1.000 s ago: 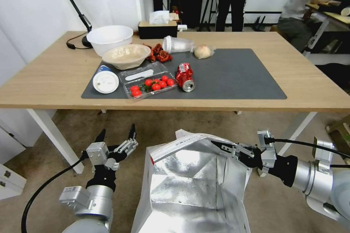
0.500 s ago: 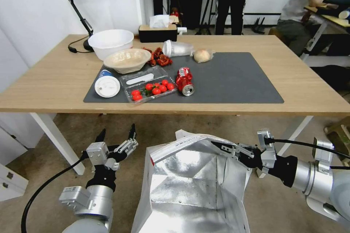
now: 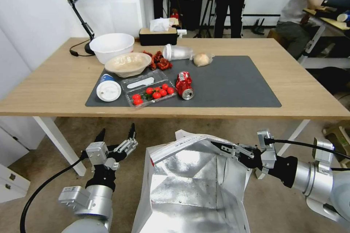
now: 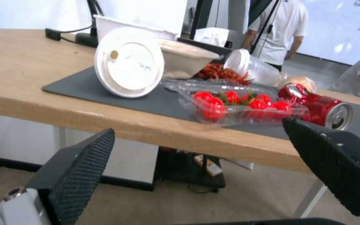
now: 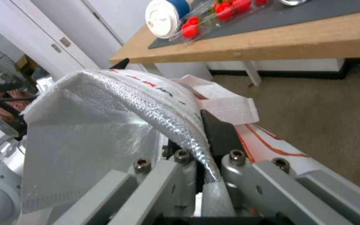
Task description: Pick up the food delivery bag from the floor and place it on the table.
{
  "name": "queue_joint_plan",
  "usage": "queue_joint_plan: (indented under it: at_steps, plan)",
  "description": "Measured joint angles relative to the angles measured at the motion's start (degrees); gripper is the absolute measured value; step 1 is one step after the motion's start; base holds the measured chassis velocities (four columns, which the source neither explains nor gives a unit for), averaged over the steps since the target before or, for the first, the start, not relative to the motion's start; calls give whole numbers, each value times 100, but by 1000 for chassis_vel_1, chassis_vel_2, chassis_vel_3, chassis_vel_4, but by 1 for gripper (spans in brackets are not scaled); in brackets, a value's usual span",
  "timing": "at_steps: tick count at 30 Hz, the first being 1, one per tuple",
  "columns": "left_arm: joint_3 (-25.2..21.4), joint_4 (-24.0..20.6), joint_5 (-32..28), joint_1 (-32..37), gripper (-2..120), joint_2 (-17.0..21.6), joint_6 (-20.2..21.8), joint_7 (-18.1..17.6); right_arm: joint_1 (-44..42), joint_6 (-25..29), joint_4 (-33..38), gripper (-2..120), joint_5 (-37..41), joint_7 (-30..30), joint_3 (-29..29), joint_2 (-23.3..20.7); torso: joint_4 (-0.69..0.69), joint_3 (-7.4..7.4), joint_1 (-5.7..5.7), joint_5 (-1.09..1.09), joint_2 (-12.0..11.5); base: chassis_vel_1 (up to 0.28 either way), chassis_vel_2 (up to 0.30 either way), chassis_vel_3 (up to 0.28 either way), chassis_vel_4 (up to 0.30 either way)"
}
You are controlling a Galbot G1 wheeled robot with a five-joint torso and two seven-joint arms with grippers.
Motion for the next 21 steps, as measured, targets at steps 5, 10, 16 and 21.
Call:
queue_joint_plan:
  at_steps: [5,10,16,21]
  plan:
    - [-2,-6,3,10,100,-1,-4,0,-1,-1,8,0,-3,-5,8,5,0,72,57,0,128,0,0,0,0]
    - [-6,-16,3,16,100,-2,-6,0,-7,-2,14,0,-12,-8,9,19,0,131,102,0,232,0,0,0,0]
    - [-10,-25,7,24,100,-2,-14,0,-16,-3,19,0,-26,-19,19,33,0,230,168,0,398,0,0,0,0]
    - [-7,-25,11,28,100,-1,-28,0,-36,-4,26,0,-37,-23,35,47,0,318,231,0,548,0,0,0,0]
